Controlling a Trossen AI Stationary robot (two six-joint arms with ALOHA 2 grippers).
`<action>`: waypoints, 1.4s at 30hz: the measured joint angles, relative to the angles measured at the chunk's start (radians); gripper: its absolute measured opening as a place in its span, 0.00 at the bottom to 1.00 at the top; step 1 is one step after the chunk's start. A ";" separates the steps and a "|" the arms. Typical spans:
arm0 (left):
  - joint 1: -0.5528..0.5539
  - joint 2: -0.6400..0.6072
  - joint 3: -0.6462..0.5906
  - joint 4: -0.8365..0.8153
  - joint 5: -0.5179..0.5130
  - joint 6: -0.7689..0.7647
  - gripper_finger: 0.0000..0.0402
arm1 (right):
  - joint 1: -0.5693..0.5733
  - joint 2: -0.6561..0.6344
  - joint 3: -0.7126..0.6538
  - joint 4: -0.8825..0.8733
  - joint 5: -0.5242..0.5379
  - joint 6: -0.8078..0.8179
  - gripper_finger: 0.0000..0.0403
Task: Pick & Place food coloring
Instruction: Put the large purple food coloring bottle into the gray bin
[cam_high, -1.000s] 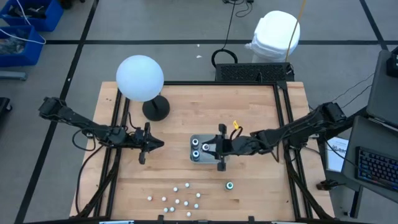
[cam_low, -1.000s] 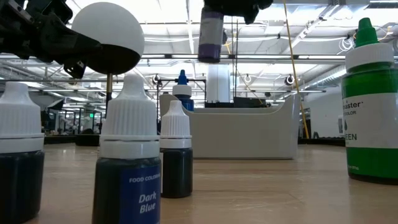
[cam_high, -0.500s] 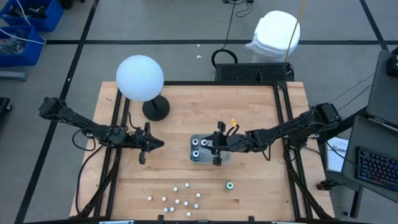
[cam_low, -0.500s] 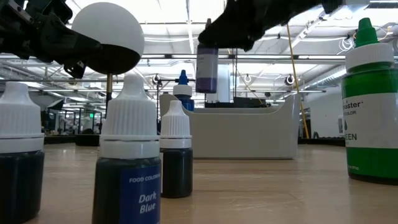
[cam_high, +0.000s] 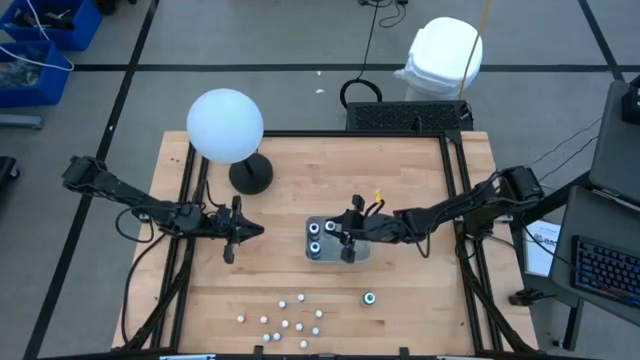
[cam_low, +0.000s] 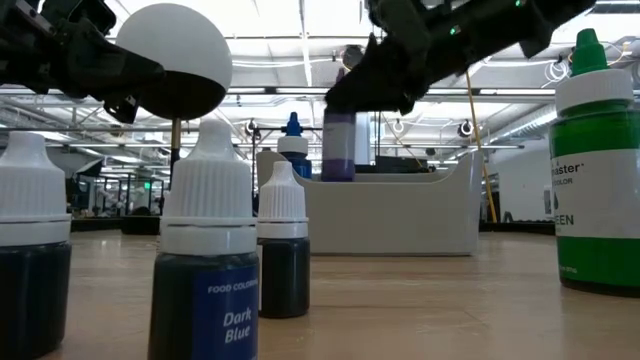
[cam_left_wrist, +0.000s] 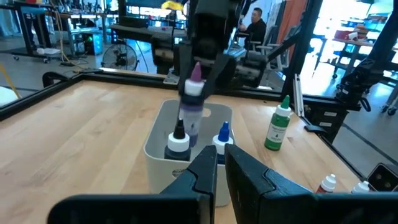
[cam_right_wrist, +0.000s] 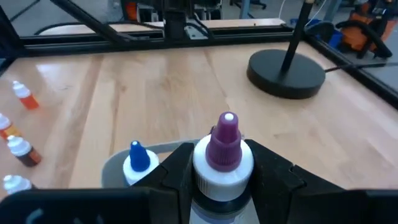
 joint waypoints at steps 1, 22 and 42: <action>0.000 0.000 0.000 0.000 0.000 0.001 0.09 | -0.003 0.012 0.000 0.000 0.000 0.001 0.28; 0.000 0.000 0.000 -0.002 0.001 0.001 0.09 | -0.048 0.161 0.001 0.085 -0.003 0.055 0.28; 0.000 0.000 0.000 -0.002 0.001 0.004 0.09 | -0.047 0.197 0.003 0.105 -0.002 0.075 0.29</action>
